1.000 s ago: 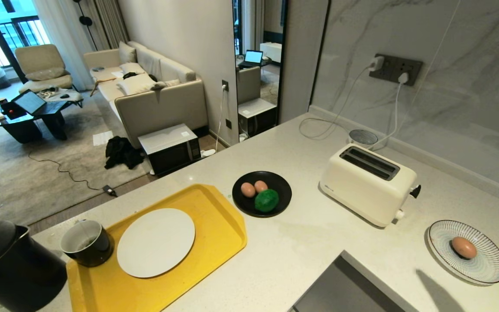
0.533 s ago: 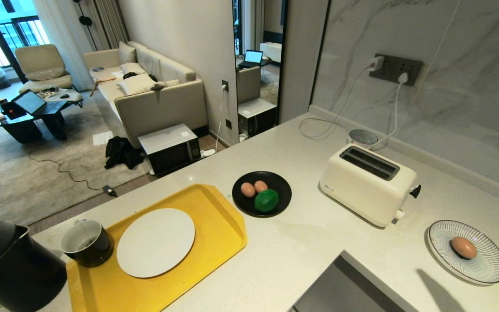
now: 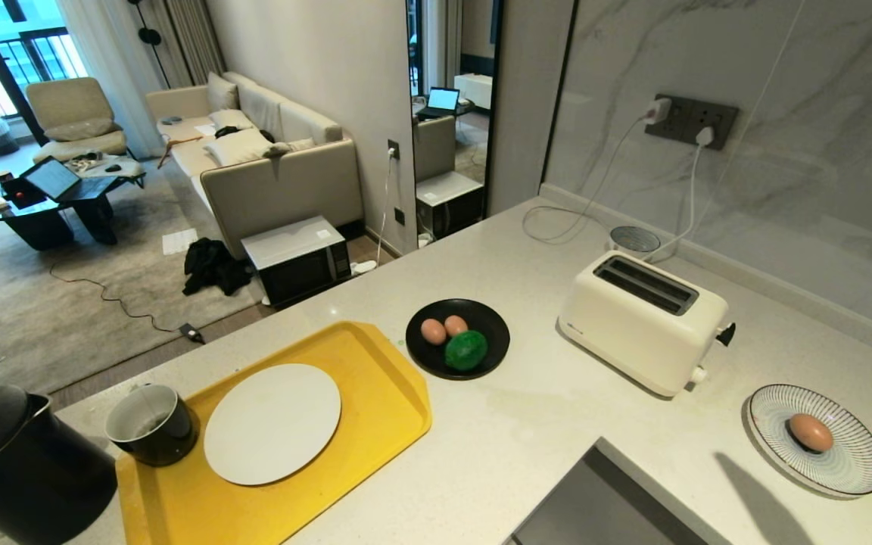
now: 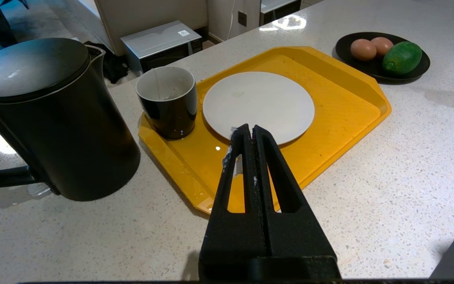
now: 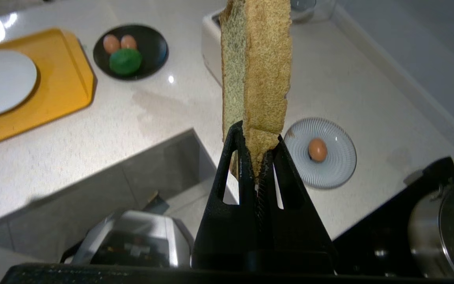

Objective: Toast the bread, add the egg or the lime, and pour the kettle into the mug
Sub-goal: Put the bread slices in the toaster

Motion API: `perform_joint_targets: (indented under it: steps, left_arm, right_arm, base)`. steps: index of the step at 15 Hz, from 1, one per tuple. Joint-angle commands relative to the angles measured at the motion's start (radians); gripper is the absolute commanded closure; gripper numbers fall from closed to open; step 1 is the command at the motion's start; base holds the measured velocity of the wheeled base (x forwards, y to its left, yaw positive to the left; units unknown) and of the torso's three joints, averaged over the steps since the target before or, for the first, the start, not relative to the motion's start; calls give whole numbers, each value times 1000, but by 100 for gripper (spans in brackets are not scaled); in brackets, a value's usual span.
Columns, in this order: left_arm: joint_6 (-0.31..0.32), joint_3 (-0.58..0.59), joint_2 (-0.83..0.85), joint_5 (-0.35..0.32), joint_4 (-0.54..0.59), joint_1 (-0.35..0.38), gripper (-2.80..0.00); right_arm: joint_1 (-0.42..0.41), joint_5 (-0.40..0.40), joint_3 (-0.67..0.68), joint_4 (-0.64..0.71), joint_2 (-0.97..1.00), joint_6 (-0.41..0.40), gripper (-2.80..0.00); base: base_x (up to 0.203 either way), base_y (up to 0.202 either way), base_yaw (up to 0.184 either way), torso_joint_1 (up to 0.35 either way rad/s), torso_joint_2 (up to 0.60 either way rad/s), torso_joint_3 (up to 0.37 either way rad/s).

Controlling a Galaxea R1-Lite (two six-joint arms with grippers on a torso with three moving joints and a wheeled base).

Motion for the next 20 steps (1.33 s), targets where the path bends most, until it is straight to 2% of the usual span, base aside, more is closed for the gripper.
perform_joint_targets:
  steps: [1, 11, 16, 20]
  left_arm:
    - [0, 0, -1, 0, 0, 0, 0]
    - [5, 0, 1, -1, 0, 0, 0]
    - [6, 0, -1, -1, 0, 1, 0]
    - [5, 0, -1, -1, 1, 1, 0]
  right_arm:
    - [0, -2, 16, -54, 38, -7, 0]
    - [-1, -2, 20, -59, 55, -17, 0]
    - [-1, -1, 21, -59, 43, -17, 0]
    - [0, -1, 26, -59, 40, -21, 0]
  base:
    - [0, 0, 0, 0, 0, 0]
    - [0, 0, 0, 0, 0, 0]
    - [154, 0, 1, 4, 3, 2]
    - [0, 0, 0, 0, 0, 0]
